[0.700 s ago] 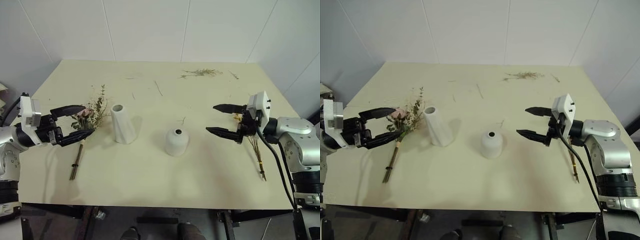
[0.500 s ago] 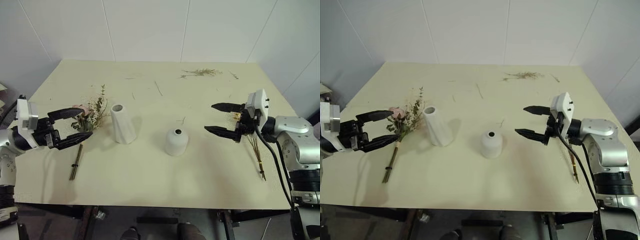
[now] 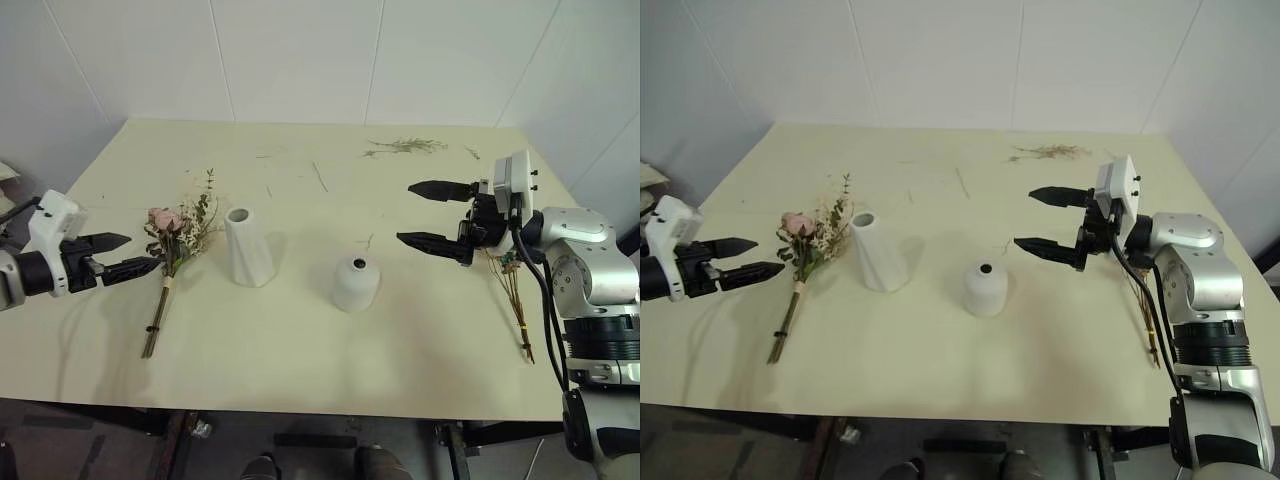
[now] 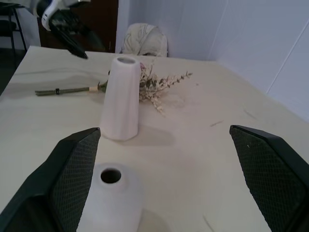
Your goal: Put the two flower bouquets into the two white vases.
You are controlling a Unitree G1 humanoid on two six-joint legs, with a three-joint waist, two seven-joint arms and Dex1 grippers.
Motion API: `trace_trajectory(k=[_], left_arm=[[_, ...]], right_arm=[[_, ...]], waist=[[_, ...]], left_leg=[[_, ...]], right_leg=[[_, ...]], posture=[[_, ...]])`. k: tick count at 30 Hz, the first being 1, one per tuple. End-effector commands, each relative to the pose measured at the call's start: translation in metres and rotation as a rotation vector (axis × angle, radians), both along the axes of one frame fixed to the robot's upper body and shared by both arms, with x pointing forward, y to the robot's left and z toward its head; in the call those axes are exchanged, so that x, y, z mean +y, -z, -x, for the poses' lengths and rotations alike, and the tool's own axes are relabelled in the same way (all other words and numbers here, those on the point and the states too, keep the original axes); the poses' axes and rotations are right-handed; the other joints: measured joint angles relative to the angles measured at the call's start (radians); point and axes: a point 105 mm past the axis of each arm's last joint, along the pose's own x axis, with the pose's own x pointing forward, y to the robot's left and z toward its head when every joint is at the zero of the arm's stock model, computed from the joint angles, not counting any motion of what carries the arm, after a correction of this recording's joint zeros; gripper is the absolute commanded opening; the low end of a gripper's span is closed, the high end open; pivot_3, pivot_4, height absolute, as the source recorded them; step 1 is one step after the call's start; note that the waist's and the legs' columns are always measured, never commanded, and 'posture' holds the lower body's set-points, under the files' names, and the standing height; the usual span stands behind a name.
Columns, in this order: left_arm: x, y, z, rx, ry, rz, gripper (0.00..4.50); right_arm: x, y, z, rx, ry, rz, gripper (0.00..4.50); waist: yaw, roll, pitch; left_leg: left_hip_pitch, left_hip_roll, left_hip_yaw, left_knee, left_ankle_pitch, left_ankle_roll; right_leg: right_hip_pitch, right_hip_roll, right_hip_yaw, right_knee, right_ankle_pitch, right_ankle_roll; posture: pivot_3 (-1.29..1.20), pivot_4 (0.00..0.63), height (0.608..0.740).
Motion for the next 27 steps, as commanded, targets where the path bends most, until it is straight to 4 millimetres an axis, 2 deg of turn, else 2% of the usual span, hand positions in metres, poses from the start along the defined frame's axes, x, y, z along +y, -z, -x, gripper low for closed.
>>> trace_trajectory(k=[1,3,5,9,13,16,27], left_arm=[[-0.009,-0.005,-0.006,0.162,-0.070,-0.060,4.48],[-0.019,-0.001,-0.011,0.252,-0.095,-0.084,4.48],[-0.030,-0.004,-0.016,0.278,-0.096,-0.070,4.48],[-0.030,0.007,-0.022,0.355,-0.128,-0.134,4.48],[-0.014,0.022,-0.028,0.452,-0.227,-0.299,4.48],[-0.020,0.026,-0.028,0.484,-0.199,-0.297,4.48],[-0.027,0.044,-0.032,0.574,-0.213,-0.215,4.48]], right_arm=[[0.005,-0.020,0.017,-0.068,-0.091,0.036,4.50],[0.005,-0.022,0.020,-0.075,-0.104,0.046,4.50],[0.009,-0.021,0.023,-0.075,-0.108,0.045,4.50],[0.014,-0.020,0.027,-0.081,-0.106,0.025,4.50],[0.018,-0.016,0.040,-0.079,-0.106,-0.005,4.50],[0.019,-0.013,0.043,-0.074,-0.091,-0.014,4.50],[0.017,-0.010,0.052,-0.067,-0.061,-0.026,4.50]], waist=[[0.001,0.000,0.000],[0.003,0.000,0.000],[0.002,0.000,0.000],[-0.007,0.000,0.000],[-0.002,0.000,0.000],[0.000,0.000,0.000],[0.001,0.000,0.000]], left_leg=[[0.000,0.000,0.000,0.000,0.000,0.000],[-0.001,0.000,-0.001,0.000,0.000,0.000],[-0.001,-0.001,-0.001,0.000,0.000,0.000],[-0.001,0.000,0.000,0.000,0.000,0.000],[-0.004,0.000,0.000,0.000,0.000,0.000],[-0.013,-0.001,0.000,0.004,0.000,-0.001],[-0.013,-0.001,-0.001,0.007,0.000,-0.001]], right_leg=[[0.000,0.000,0.000,0.000,0.000,0.000],[0.000,0.000,0.000,0.000,0.000,0.000],[0.000,0.000,0.000,0.000,-0.001,0.001],[-0.001,0.000,0.000,0.000,-0.002,0.001],[-0.006,0.001,0.001,0.003,-0.003,0.001],[-0.014,0.000,0.001,0.008,-0.003,0.001],[-0.013,0.000,0.001,0.010,-0.003,0.001]], posture=[[0.00,0.150,0.740],[0.00,0.150,0.740],[0.00,0.150,0.740],[0.00,0.150,0.740],[0.00,0.150,0.740],[0.00,0.150,0.740],[0.00,0.150,0.740]])
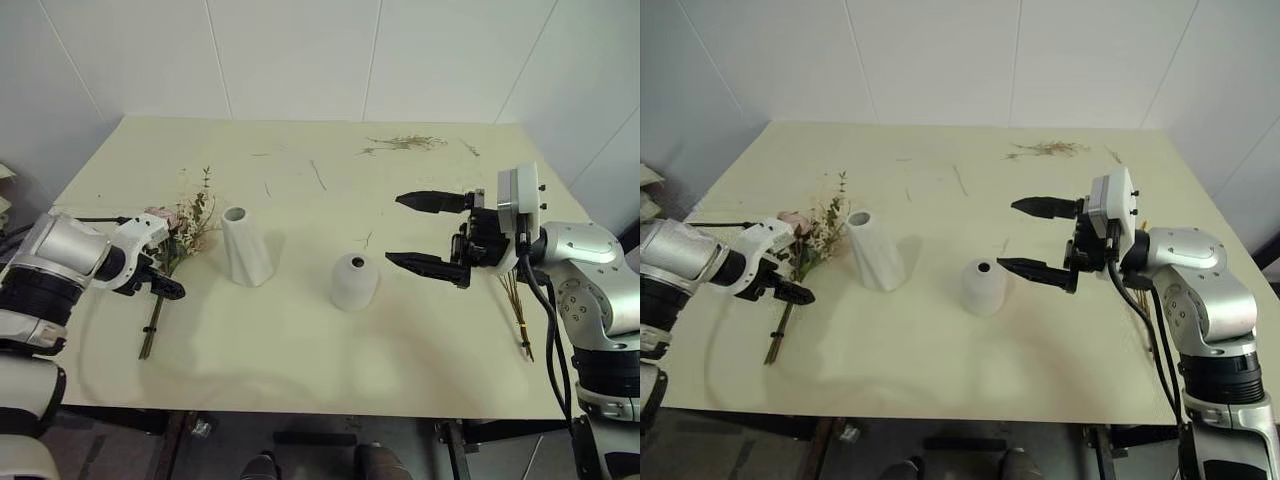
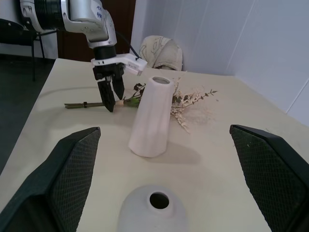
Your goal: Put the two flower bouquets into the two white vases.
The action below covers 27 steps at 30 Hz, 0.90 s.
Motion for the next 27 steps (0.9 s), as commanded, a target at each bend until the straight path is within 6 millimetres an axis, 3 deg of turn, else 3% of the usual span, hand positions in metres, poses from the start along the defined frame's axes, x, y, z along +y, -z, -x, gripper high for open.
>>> trace_trajectory(k=[1,5,16,19,23,27], left_arm=[[0.005,-0.005,0.000,-0.004,-0.031,0.011,4.48],[0.012,0.004,0.002,0.014,-0.042,-0.007,3.60],[0.018,0.013,0.003,0.011,-0.057,0.010,0.17],[0.022,0.013,0.002,-0.012,-0.075,0.026,0.09],[0.008,0.007,-0.001,-0.074,-0.055,0.229,0.09],[0.016,-0.002,-0.009,-0.225,-0.016,0.263,0.09]], right_arm=[[-0.003,-0.014,0.011,-0.060,-0.007,-0.005,4.50],[-0.002,-0.015,0.015,-0.060,-0.029,0.002,4.50],[-0.001,-0.014,0.020,-0.052,-0.066,0.030,4.50],[0.002,-0.012,0.026,-0.038,-0.103,0.062,4.50],[0.005,-0.004,0.032,-0.021,-0.140,0.107,4.50],[0.004,-0.007,0.029,-0.010,-0.137,0.079,4.50]], waist=[[-0.002,0.000,0.000],[-0.002,0.000,0.000],[0.000,0.000,0.000],[-0.001,0.000,0.000],[0.001,0.000,0.000],[0.002,0.000,0.000]], left_leg=[[0.000,0.000,0.000,0.000,0.000,0.000],[0.000,0.000,0.000,0.000,0.000,0.000],[0.000,0.000,0.000,0.003,0.000,0.000],[0.001,0.000,0.000,0.003,0.000,0.000],[0.001,0.000,0.000,0.004,0.000,0.000],[0.001,0.000,0.000,0.007,0.000,0.000]], right_leg=[[0.000,0.000,0.000,0.000,0.000,0.000],[0.000,0.000,0.000,0.001,0.000,0.000],[0.000,0.000,0.000,0.003,0.000,0.000],[0.000,0.000,0.000,0.003,0.000,0.000],[0.000,0.000,0.000,0.005,0.000,0.000],[0.001,-0.001,0.000,0.005,0.000,0.000]], posture=[[0.00,0.150,0.740],[0.00,0.150,0.740],[0.00,0.150,0.740],[0.00,0.150,0.740],[0.00,0.150,0.740],[0.00,0.150,0.740]])
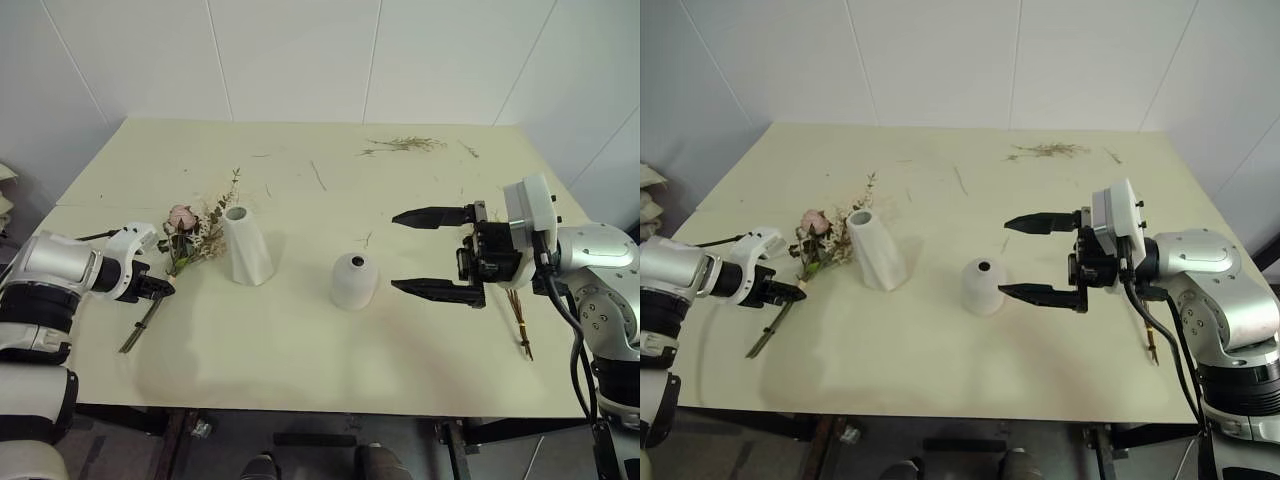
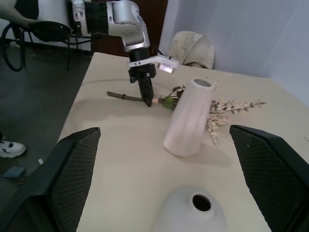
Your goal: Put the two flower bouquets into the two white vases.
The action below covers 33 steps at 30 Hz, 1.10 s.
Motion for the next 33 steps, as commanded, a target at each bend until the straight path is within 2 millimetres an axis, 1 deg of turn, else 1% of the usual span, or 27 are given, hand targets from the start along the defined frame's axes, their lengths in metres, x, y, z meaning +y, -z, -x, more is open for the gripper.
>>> trace_trajectory(k=[1,4,6,8,9,12,15,17,18,21,23,26,30,33], left_arm=[[0.006,-0.022,-0.012,-0.205,0.019,0.066,0.09],[0.009,-0.045,-0.020,-0.391,0.076,0.104,0.09],[0.016,-0.090,-0.025,-0.651,0.071,0.174,0.09],[0.019,-0.117,-0.024,-0.811,0.086,0.215,0.09],[0.017,-0.127,-0.022,-0.874,0.118,0.223,0.09],[0.011,-0.161,-0.013,-1.042,0.195,0.282,0.09],[0.010,-0.179,-0.005,-1.135,0.238,0.332,0.09],[0.004,-0.198,0.001,-1.205,0.279,0.391,0.09],[0.000,-0.205,0.003,-1.230,0.300,0.416,0.09],[-0.007,-0.214,0.006,-1.265,0.331,0.456,0.09],[-0.026,-0.226,0.008,-1.302,0.397,0.538,0.09],[-0.047,-0.239,0.009,-1.336,0.439,0.648,0.09],[-0.068,-0.248,0.014,-1.332,0.491,0.724,0.09],[-0.077,-0.247,0.014,-1.317,0.508,0.748,0.09]], right_arm=[[0.000,-0.012,0.004,-0.025,-0.017,-0.029,4.50],[0.001,-0.015,0.003,-0.024,-0.019,-0.041,4.50],[0.003,-0.009,0.002,0.000,-0.027,-0.027,4.50],[0.005,-0.009,0.003,-0.005,-0.041,-0.035,4.50],[0.006,-0.010,0.002,0.000,-0.041,-0.045,4.50],[0.007,-0.014,-0.002,0.014,-0.041,-0.089,4.50],[0.009,-0.016,-0.003,0.020,-0.058,-0.125,4.50],[0.011,-0.014,-0.003,0.030,-0.068,-0.133,4.50],[0.011,-0.013,-0.003,0.035,-0.069,-0.132,4.50],[0.011,-0.009,-0.004,0.043,-0.069,-0.129,4.50],[0.005,-0.001,-0.011,0.054,-0.033,-0.105,4.50],[-0.002,0.005,-0.020,0.063,0.015,-0.092,4.50],[-0.009,0.008,-0.025,0.067,0.054,-0.097,4.50],[-0.011,0.008,-0.028,0.062,0.075,-0.108,4.50]], waist=[[0.002,0.000,0.000],[0.006,0.000,0.000],[0.009,0.000,0.000],[0.010,-0.002,-0.001],[0.011,-0.002,-0.001],[0.014,-0.002,-0.001],[0.014,-0.002,-0.001],[0.014,-0.002,-0.001],[0.016,-0.002,-0.001],[0.018,-0.002,-0.001],[0.018,-0.002,-0.001],[0.023,-0.002,-0.001],[0.019,-0.002,-0.001],[0.007,-0.002,-0.001]], left_leg=[[0.000,0.000,0.000,0.001,0.000,0.000],[0.000,0.000,-0.001,0.003,0.000,0.000],[0.000,0.000,0.000,0.004,0.000,0.000],[-0.001,0.000,0.000,0.005,0.000,0.000],[-0.001,0.000,0.000,0.005,0.000,0.000],[-0.001,0.000,0.000,0.005,0.000,0.000],[-0.001,0.000,0.000,0.005,0.000,0.000],[-0.001,0.000,0.000,0.005,0.000,0.000],[-0.001,0.000,0.000,0.005,0.000,0.000],[-0.001,0.000,0.000,0.006,0.000,0.000],[-0.001,0.000,0.000,0.006,0.000,0.000],[-0.001,0.000,0.000,0.007,0.000,0.000],[-0.001,-0.001,0.000,0.007,0.000,0.000],[-0.001,0.000,0.000,0.006,0.000,0.000]], right_leg=[[0.000,0.000,0.000,0.000,0.000,0.000],[0.000,0.000,0.000,0.002,0.001,0.000],[0.001,0.000,0.000,0.001,0.001,0.000],[0.000,0.000,0.000,0.000,0.002,0.000],[0.001,0.000,0.000,0.000,0.002,0.000],[0.001,0.000,0.000,-0.001,0.002,0.001],[0.001,0.000,0.000,0.000,0.002,0.001],[0.001,0.000,0.000,0.000,0.002,0.001],[0.001,0.000,0.000,0.000,0.002,0.001],[0.001,0.000,0.000,0.000,0.003,0.001],[0.001,0.000,0.000,0.001,0.003,0.001],[0.002,0.000,0.000,0.001,0.003,0.002],[0.002,0.000,0.000,0.000,0.003,0.002],[0.001,0.000,0.000,0.000,0.003,0.002]], posture=[[0.00,0.150,0.740],[0.00,0.150,0.740],[0.00,0.150,0.740],[0.00,0.150,0.740],[0.00,0.150,0.740],[0.00,0.150,0.740],[0.00,0.150,0.740],[0.00,0.150,0.740],[0.00,0.150,0.740],[0.00,0.150,0.740],[0.00,0.150,0.740],[0.00,0.150,0.740],[0.00,0.150,0.740],[0.00,0.150,0.740]])
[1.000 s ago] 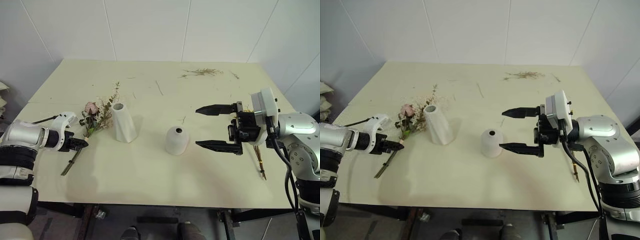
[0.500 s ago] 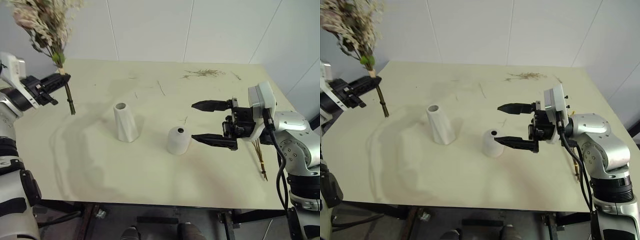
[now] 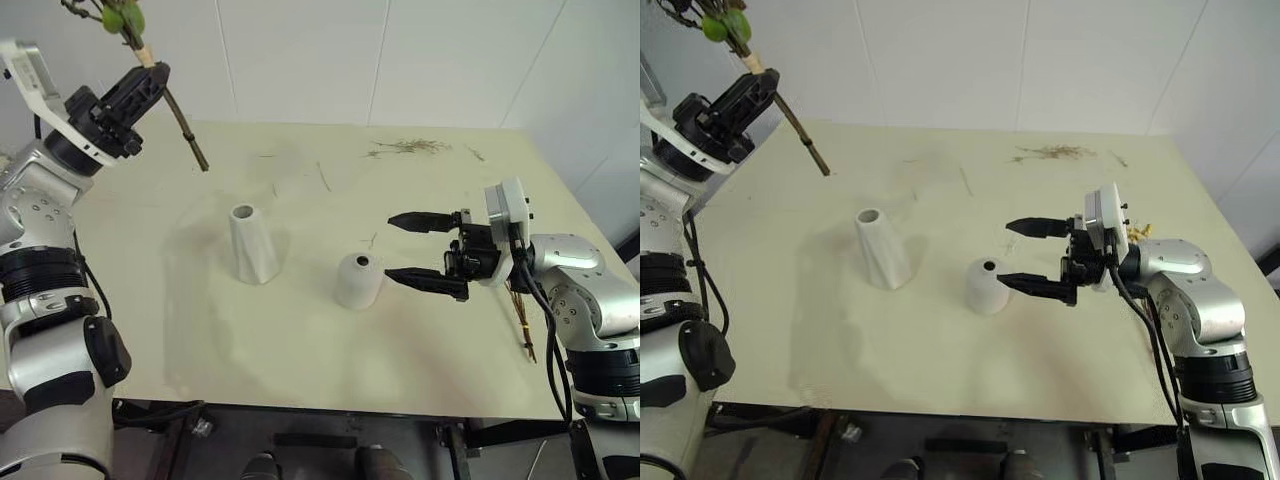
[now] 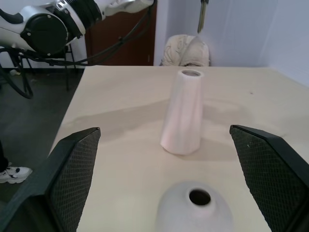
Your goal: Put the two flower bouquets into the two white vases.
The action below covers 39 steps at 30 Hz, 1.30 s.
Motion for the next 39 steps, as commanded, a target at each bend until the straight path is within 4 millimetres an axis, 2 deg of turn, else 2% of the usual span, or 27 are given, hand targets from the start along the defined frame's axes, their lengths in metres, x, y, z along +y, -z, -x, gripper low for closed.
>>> trace_trajectory(k=[1,4,12,19,25,32,39], left_arm=[[-0.007,-0.018,0.012,-0.069,0.029,0.017,0.09],[-0.009,-0.014,0.010,-0.048,0.041,0.027,0.09],[-0.023,0.025,0.000,0.037,0.069,-0.023,0.09],[-0.023,0.041,-0.007,0.059,0.055,0.000,0.09],[-0.035,0.063,-0.006,0.082,0.090,-0.077,0.09],[-0.037,0.077,-0.008,0.063,0.044,-0.107,0.09],[-0.041,0.082,-0.007,0.042,0.050,-0.100,0.09]], right_arm=[[-0.006,-0.011,0.002,-0.064,0.027,-0.014,4.50],[-0.006,-0.011,0.001,-0.065,0.031,-0.014,4.50],[-0.009,-0.004,0.000,-0.057,0.073,-0.014,4.50],[-0.008,-0.002,-0.001,-0.058,0.090,-0.032,4.50],[-0.006,0.000,-0.001,-0.055,0.105,-0.047,4.50],[-0.007,0.001,-0.002,-0.060,0.129,-0.064,4.50],[-0.006,0.002,-0.003,-0.063,0.141,-0.079,4.50]], waist=[[-0.004,0.000,0.000],[-0.007,0.000,0.000],[-0.008,0.000,0.000],[-0.005,0.000,0.000],[-0.004,0.000,0.000],[0.001,0.000,0.000],[0.010,0.000,0.000]], left_leg=[[0.000,0.000,0.000,0.000,0.000,0.000],[0.000,0.000,0.000,0.001,0.000,0.000],[0.000,0.000,0.000,0.001,0.000,0.000],[0.000,0.000,0.000,0.001,0.000,0.000],[0.000,0.000,0.000,0.000,0.000,0.000],[0.000,0.000,0.000,0.000,0.000,0.000],[0.000,0.000,0.000,0.000,0.000,0.000]], right_leg=[[0.000,0.000,0.000,0.000,0.000,0.000],[0.000,0.000,0.000,0.000,0.000,0.000],[0.001,0.000,0.000,0.000,0.000,0.000],[0.001,0.000,0.000,-0.001,0.000,0.000],[0.001,0.000,0.000,-0.001,0.000,0.000],[0.001,0.000,0.000,-0.001,0.000,0.000],[0.001,0.000,0.000,-0.002,0.000,0.000]], posture=[[0.00,0.150,0.740],[0.00,0.150,0.740],[0.00,0.150,0.740],[0.00,0.150,0.740],[0.00,0.150,0.740],[0.00,0.150,0.740],[0.00,0.150,0.740]])
